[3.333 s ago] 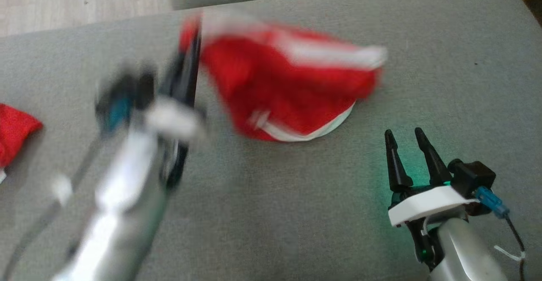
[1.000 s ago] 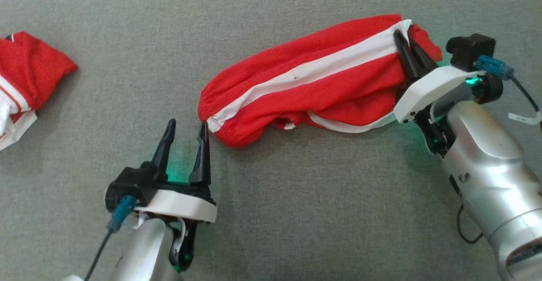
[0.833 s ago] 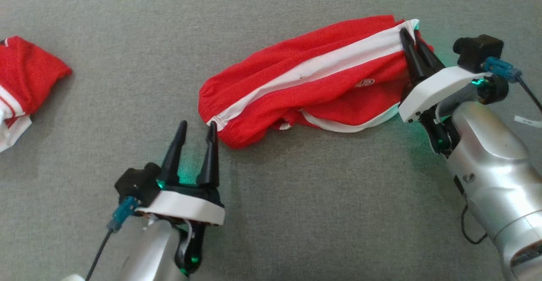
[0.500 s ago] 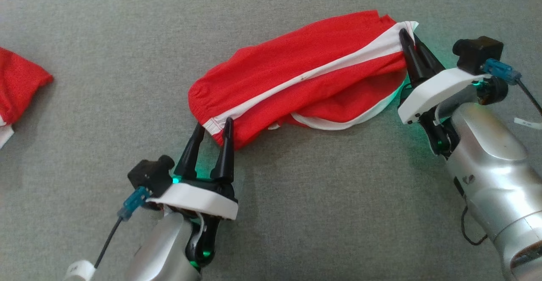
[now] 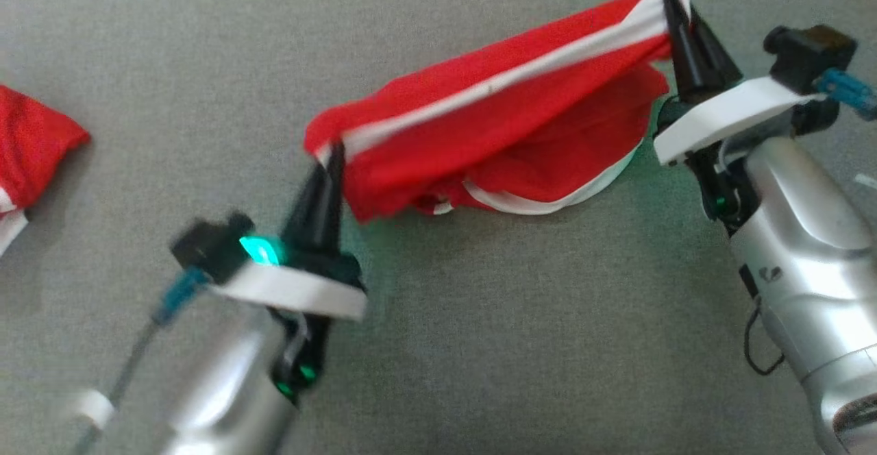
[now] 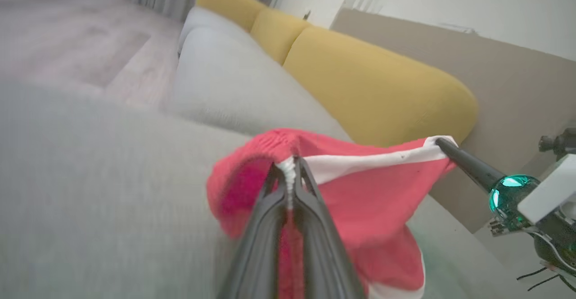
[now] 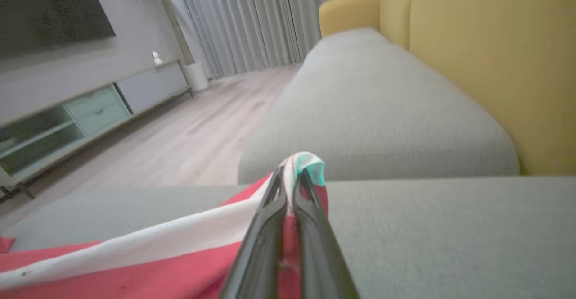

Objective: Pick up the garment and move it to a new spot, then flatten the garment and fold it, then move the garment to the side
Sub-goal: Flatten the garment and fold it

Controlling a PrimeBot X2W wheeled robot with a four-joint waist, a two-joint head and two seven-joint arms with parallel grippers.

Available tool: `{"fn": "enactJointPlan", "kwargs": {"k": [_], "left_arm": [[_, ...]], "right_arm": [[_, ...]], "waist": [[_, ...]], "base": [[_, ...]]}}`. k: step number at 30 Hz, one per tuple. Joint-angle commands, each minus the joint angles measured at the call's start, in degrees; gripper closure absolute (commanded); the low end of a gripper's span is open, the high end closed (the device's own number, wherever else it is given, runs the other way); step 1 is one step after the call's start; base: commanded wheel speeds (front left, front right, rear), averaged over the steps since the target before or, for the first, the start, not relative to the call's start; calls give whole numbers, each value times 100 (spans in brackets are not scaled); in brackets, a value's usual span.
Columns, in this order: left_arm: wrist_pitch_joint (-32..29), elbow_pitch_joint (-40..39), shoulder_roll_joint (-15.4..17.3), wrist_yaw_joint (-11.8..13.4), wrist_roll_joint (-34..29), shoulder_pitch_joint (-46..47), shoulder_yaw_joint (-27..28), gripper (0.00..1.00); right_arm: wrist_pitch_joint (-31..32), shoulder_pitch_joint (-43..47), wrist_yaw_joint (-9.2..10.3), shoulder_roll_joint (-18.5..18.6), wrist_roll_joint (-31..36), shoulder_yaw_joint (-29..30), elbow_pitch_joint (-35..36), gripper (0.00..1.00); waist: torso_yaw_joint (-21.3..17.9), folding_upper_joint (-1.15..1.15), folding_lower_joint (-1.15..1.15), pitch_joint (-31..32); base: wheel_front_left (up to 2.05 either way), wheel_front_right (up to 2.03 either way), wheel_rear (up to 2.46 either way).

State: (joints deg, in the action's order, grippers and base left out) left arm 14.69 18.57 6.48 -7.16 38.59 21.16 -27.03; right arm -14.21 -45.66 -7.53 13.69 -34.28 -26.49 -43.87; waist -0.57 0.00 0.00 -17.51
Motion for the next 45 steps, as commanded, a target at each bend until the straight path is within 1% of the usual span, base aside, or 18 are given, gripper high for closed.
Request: {"fn": "enactJointPlan", "kwargs": {"k": [1,5,7,9,12,14,15,19,22,24,27,29,31,35,37,39,42,45], "left_arm": [[30,-422,432,-32,17,601,116,100],[-23,-841,1193,-32,6,1345,90,100],[-148,-1019,1492,-32,18,1670,106,100],[-287,-1211,1717,-33,12,1921,133,100],[-469,-1560,1942,-5,23,2131,262,100],[-676,-1831,2087,43,52,2182,313,100],[-676,-1831,2087,43,52,2182,313,100],[-1141,-2301,2326,194,201,2199,423,100],[-1498,-2442,2447,323,358,2132,465,100],[-1595,-2447,2384,460,475,2094,508,100],[-1711,-2296,2240,582,526,2156,445,100],[-1673,-2054,2122,649,419,2358,395,100],[-1469,-1710,1956,679,236,2697,366,100],[-695,-1051,1625,582,-280,3570,292,100],[-296,-799,1419,557,-407,3895,326,100],[-76,-637,1253,516,-517,4094,409,100],[14,-404,1071,415,-604,3963,512,100],[26,-150,938,291,-610,3412,614,100]], "right_arm": [[-78,76,4,26,83,108,461,100],[-78,78,4,73,126,319,1193,100],[-78,64,4,136,92,379,1537,100],[-78,51,4,223,12,403,1849,100],[-75,45,4,390,-141,435,2293,100],[35,47,4,506,-280,495,2608,100],[35,47,4,506,-280,495,2608,100],[487,125,4,736,-421,702,3250,100],[915,248,4,794,-466,874,3535,100],[1127,314,4,802,-421,964,3593,100],[1276,266,4,723,-392,1097,3479,100],[1256,90,4,682,-323,1117,3289,100],[1058,-212,4,651,-176,1149,3067,100],[361,-956,4,553,228,1296,2633,100],[145,-1231,4,477,373,1389,2458,100],[19,-1377,4,402,475,1473,2369,100],[-45,-1245,4,316,523,1392,2284,100],[-63,-792,4,287,434,1146,2176,100]], "waist": [[-1,0,0,216],[-64,0,0,614],[-108,0,0,821],[-162,0,0,1024],[-242,0,0,1284],[-281,0,0,1387],[-281,0,0,1387],[-332,0,0,1427],[-366,0,0,1294],[-381,0,0,1126],[-404,0,0,798],[-421,0,0,560],[-438,0,0,347],[-490,0,0,64],[-518,0,0,-24],[-548,0,0,-89],[-618,0,0,-167],[-682,0,0,-231]], "base": [[0,0,0],[0,0,0],[0,0,0],[0,0,0],[0,0,0],[0,0,0],[0,0,0],[0,0,0],[0,0,0],[0,0,0],[0,0,0],[0,0,0],[0,0,0],[0,0,0],[0,0,0],[0,0,0],[0,0,0],[0,0,0]]}}
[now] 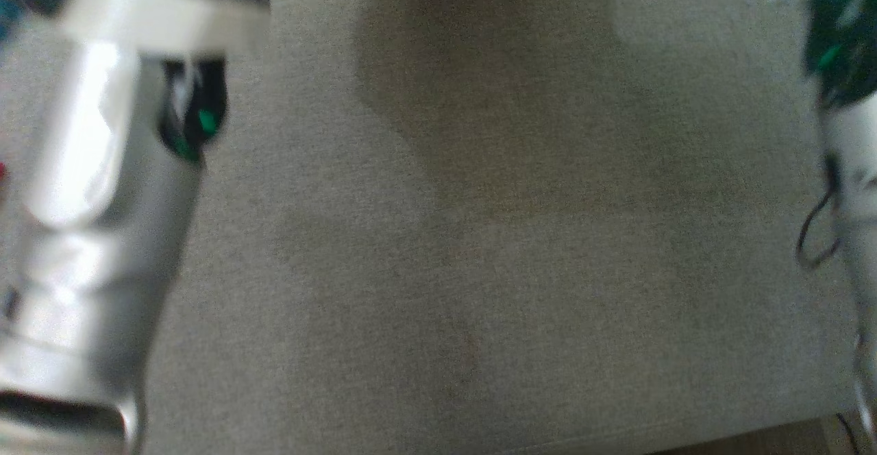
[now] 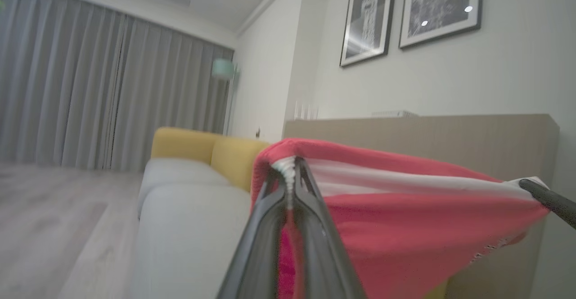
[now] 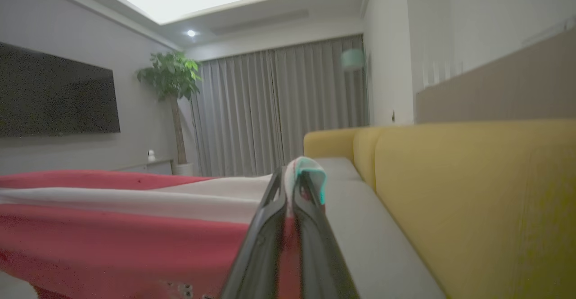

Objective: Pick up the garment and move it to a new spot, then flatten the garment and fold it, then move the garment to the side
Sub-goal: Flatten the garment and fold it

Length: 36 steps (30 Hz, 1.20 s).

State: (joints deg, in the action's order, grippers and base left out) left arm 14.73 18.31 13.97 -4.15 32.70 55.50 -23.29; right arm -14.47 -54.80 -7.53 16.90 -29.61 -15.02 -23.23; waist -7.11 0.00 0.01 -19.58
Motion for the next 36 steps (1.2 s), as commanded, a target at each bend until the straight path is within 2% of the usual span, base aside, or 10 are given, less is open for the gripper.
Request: {"fn": "enactJointPlan", "kwargs": {"k": [1,7,11,13,20,24,27,32,36], "left_arm": [[24,-30,132,-55,-16,-287,269,100],[26,467,-334,-263,-65,-1933,434,100],[26,534,-694,-319,-170,-2944,558,100],[26,473,-782,-328,-280,-3343,376,100],[26,37,-792,-332,-373,-4244,176,100],[27,-282,-643,-333,-362,-4720,86,100],[27,-695,-485,-333,-396,-5160,25,100],[27,-1254,-486,-333,-492,-5242,29,100],[27,-1390,-678,-333,-419,-4748,114,100]], "right_arm": [[-40,316,4,-39,-86,-92,72,100],[-50,1615,4,-56,-510,-352,55,100],[-51,2510,4,-48,-760,-204,360,100],[-51,2939,4,-35,-829,-97,546,100],[-52,4140,4,-75,-906,129,1129,100],[-52,4858,4,-30,-841,146,1390,100],[-52,5443,4,-51,-886,383,1671,100],[-52,5520,4,-87,-891,620,1996,100],[-10,4919,4,-31,-850,518,1948,100]], "waist": [[-44,0,-1,-37],[-78,0,-1,-61],[-59,0,-1,-38],[-38,0,-1,12],[2,0,-1,287],[-10,0,-1,487],[2,0,-1,567],[73,0,-1,474],[191,0,-1,270]], "base": [[0,0,0],[0,0,0],[0,0,0],[0,0,0],[0,0,0],[0,0,0],[0,0,0],[0,0,0],[0,0,0]]}}
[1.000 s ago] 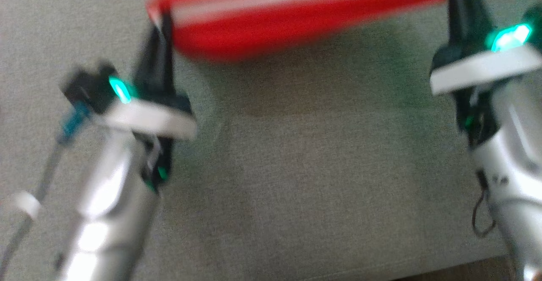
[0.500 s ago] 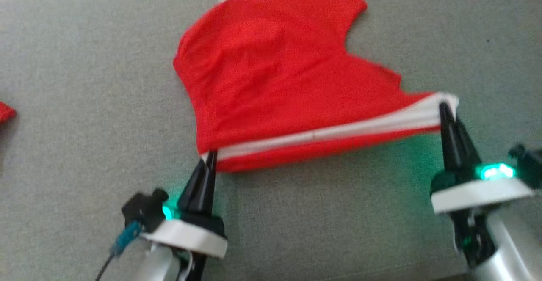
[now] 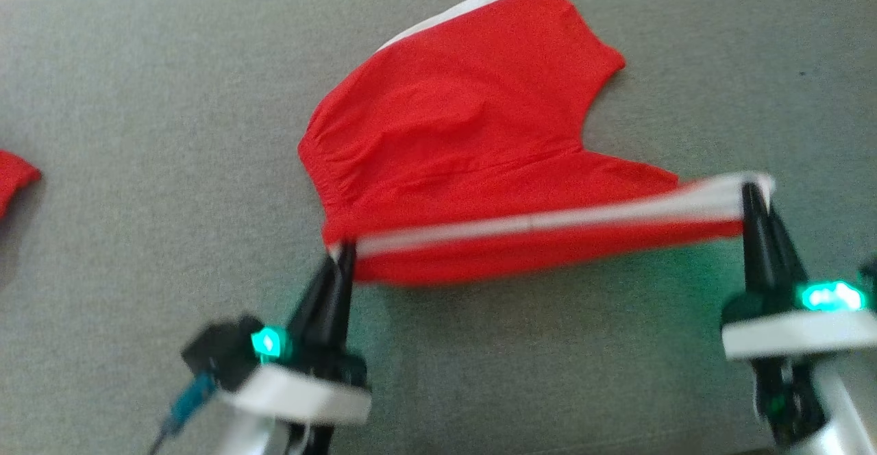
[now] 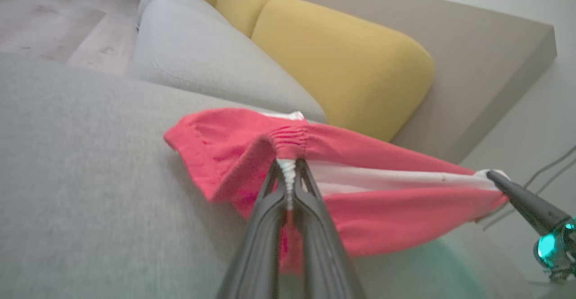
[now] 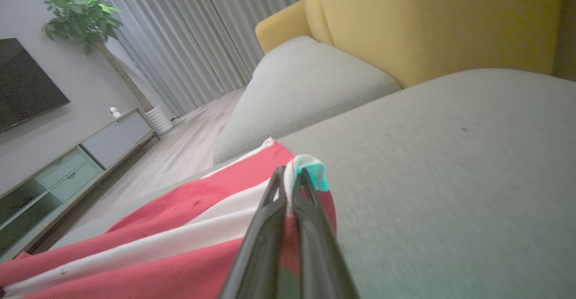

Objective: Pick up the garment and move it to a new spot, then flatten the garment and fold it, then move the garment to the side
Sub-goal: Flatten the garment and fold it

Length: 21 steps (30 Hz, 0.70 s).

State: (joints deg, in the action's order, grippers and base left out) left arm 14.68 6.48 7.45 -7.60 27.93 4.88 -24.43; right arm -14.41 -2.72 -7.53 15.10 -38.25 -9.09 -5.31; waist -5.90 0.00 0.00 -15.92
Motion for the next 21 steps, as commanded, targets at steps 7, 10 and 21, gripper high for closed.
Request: {"fn": "enactJointPlan", "kwargs": {"k": [7,10,21], "left_arm": [[31,324,-360,11,337,1692,547,100],[31,908,-409,11,304,2237,565,100],[31,1997,-456,37,391,3388,762,100]], "right_arm": [[365,-2114,4,255,207,-539,-493,100],[508,-2876,4,238,315,-760,-966,100],[405,-4904,4,137,614,-1361,-2813,100]], "waist": [[259,0,0,-596],[305,0,0,-781],[441,0,0,-1316]], "base": [[0,0,0],[0,0,0],[0,0,0]]}}
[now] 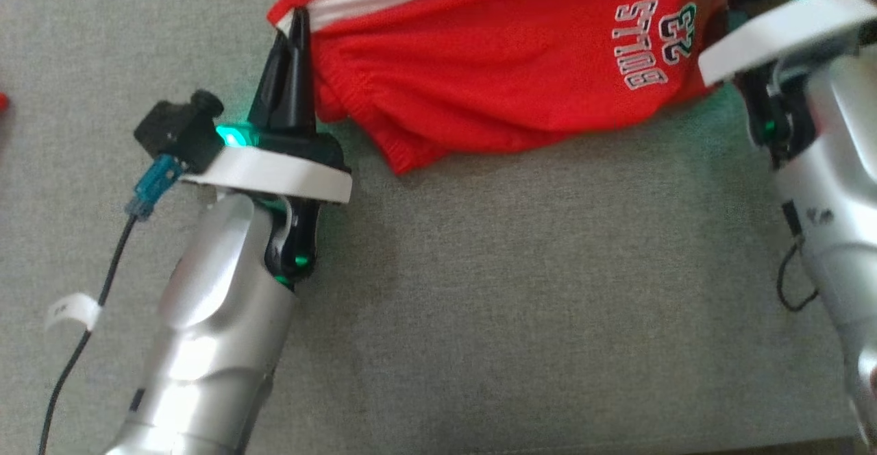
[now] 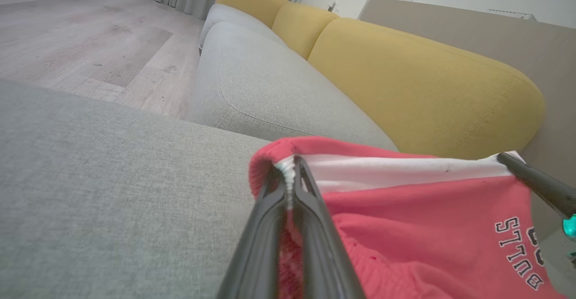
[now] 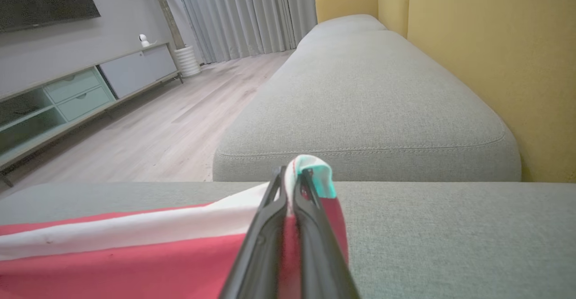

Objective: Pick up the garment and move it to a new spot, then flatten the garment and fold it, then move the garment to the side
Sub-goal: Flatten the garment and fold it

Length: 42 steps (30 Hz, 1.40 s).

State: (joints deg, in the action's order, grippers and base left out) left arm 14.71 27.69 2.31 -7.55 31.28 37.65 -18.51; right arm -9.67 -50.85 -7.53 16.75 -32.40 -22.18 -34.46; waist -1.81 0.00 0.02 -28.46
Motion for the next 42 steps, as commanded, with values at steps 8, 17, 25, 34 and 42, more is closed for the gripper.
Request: {"fn": "enactJointPlan", "kwargs": {"k": [8,17,25,34,42], "left_arm": [[29,100,58,69,148,521,-83,74],[29,116,57,366,207,252,-182,0],[29,-271,57,647,-160,-582,168,0],[29,-601,57,795,-387,-1215,464,0],[29,-673,57,844,-662,-1745,731,0]], "right_arm": [[-202,-1078,4,-126,69,-405,-789,100],[-130,-1434,4,-341,-120,-815,-1875,0],[82,-877,4,-47,-159,-1296,-2282,0],[901,-63,4,-212,-780,-1667,-2243,100],[96,712,4,44,-1513,-1199,-2118,100]], "waist": [[94,0,-2,-348],[123,0,-2,-363],[105,0,-2,-192],[110,0,-2,109],[108,0,-2,686]], "base": [[0,0,0],[0,0,0],[0,0,0],[0,0,0],[0,0,0]]}}
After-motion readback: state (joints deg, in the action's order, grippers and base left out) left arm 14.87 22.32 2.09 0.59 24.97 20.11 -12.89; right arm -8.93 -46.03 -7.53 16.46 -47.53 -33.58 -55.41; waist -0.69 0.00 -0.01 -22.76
